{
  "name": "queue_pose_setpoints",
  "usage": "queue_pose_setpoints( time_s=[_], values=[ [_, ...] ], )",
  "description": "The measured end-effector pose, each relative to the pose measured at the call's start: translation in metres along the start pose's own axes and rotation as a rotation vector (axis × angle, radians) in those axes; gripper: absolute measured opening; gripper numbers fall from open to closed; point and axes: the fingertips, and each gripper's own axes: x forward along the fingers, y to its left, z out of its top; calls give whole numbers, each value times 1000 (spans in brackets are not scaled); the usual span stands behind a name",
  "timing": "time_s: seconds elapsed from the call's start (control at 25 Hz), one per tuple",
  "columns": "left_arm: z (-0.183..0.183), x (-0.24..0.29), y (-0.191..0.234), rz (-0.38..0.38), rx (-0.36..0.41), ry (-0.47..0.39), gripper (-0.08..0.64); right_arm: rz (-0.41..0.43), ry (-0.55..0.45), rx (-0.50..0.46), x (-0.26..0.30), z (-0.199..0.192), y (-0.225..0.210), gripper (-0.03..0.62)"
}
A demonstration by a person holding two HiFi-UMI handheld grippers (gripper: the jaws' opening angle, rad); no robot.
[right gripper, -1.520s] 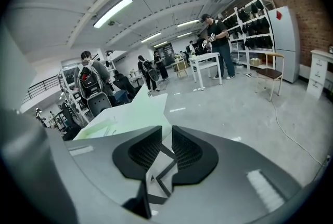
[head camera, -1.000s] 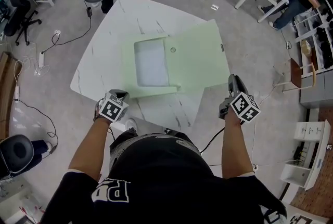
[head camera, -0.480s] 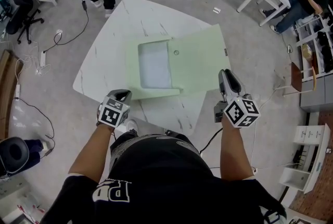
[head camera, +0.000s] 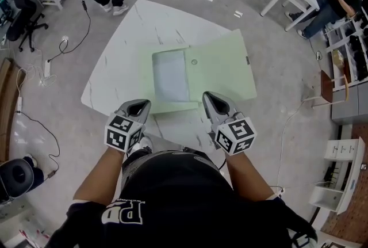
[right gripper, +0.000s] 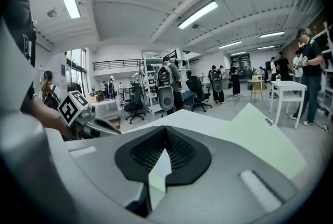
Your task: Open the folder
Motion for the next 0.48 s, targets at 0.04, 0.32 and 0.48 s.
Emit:
queue_pose_setpoints(
  time_s=[0.04, 0.32, 0.48],
  values=[
    [4, -2, -3, -1, 2, -8, 58, 16, 6, -7, 2, -2, 7, 0],
    [27, -16, -17, -16, 20, -58, 58, 53, 61, -44, 10, -21, 27, 0],
    [24, -23, -18, -14, 48, -61, 58, 34, 88, -21, 9, -35, 26, 0]
  ],
)
